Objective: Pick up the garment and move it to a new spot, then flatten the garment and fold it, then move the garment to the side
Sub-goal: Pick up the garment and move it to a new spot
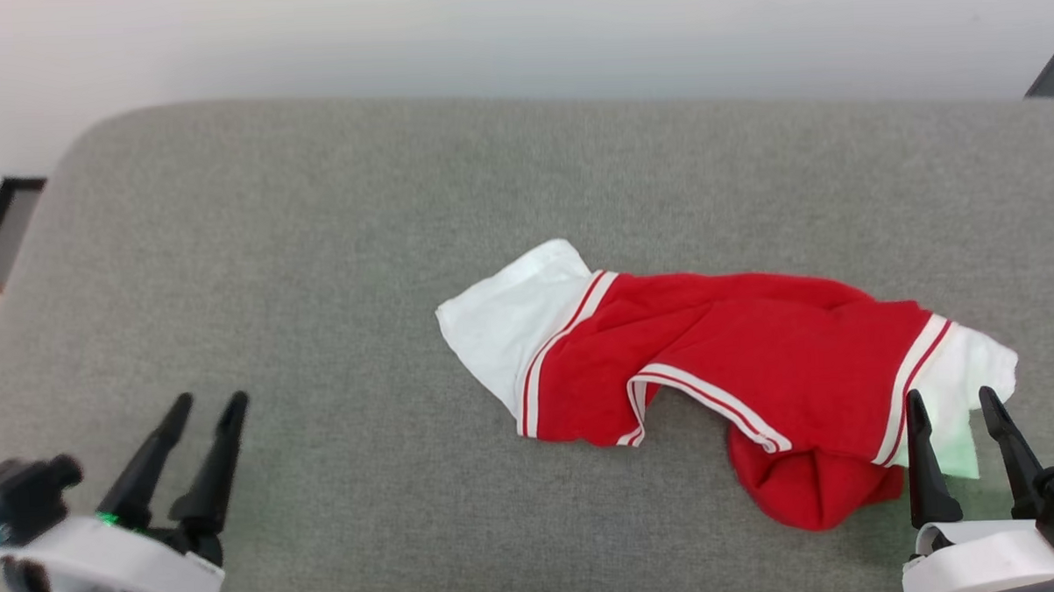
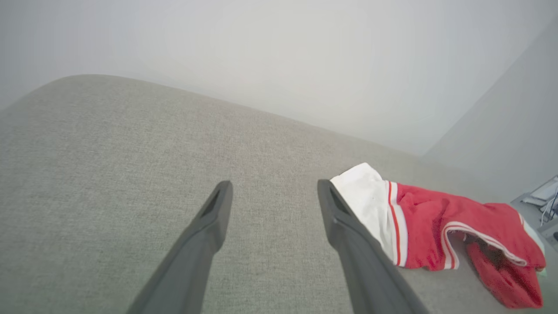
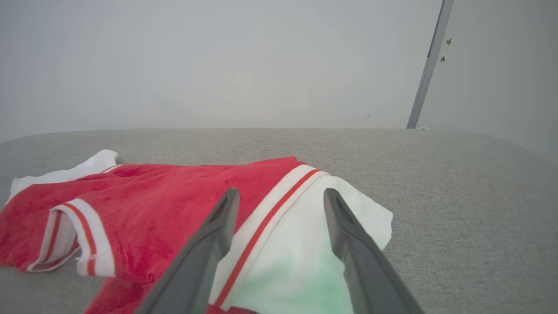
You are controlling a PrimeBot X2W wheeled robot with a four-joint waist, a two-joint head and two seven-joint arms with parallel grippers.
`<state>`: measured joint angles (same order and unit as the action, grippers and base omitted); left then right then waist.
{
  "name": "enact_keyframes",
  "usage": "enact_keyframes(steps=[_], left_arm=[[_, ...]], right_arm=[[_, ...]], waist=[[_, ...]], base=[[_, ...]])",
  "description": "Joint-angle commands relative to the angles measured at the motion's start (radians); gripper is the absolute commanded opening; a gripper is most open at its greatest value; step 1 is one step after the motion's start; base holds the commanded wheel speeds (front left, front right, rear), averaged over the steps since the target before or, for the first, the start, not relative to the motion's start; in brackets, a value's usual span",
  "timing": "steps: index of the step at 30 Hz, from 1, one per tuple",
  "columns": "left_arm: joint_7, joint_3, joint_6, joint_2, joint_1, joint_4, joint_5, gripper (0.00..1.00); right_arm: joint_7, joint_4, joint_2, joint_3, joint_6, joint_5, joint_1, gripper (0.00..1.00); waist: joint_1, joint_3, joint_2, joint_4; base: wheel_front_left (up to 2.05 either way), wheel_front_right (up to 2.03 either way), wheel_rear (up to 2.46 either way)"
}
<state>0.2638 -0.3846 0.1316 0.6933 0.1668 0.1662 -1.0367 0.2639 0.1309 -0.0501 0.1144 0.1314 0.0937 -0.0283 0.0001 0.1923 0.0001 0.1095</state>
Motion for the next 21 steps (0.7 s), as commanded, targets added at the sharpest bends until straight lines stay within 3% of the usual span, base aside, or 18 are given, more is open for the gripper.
enact_keyframes(steps=[1, 11, 21], left_arm=[[0.000, 0.061, -0.002, -0.029, -0.045, -0.022, 0.026, 1.00], [0.000, 0.346, -0.002, -0.135, -0.247, -0.143, 0.264, 1.00], [0.000, 0.381, -0.002, -0.177, -0.331, -0.178, 0.331, 1.00]], right_arm=[[0.001, -0.003, -0.001, 0.000, -0.001, -0.006, 0.014, 1.00], [0.001, -0.021, 0.000, 0.008, -0.001, -0.015, 0.044, 1.00], [0.001, -0.034, 0.000, -0.005, -0.001, -0.012, 0.062, 1.00]], waist=[[-0.0001, -0.059, -0.0001, -0.004], [-0.0001, -0.132, -0.0001, -0.051], [-0.0001, -0.151, -0.0001, -0.066]], base=[[0.00, 0.00, 0.00], [0.00, 0.00, 0.00], [0.00, 0.00, 0.00]])
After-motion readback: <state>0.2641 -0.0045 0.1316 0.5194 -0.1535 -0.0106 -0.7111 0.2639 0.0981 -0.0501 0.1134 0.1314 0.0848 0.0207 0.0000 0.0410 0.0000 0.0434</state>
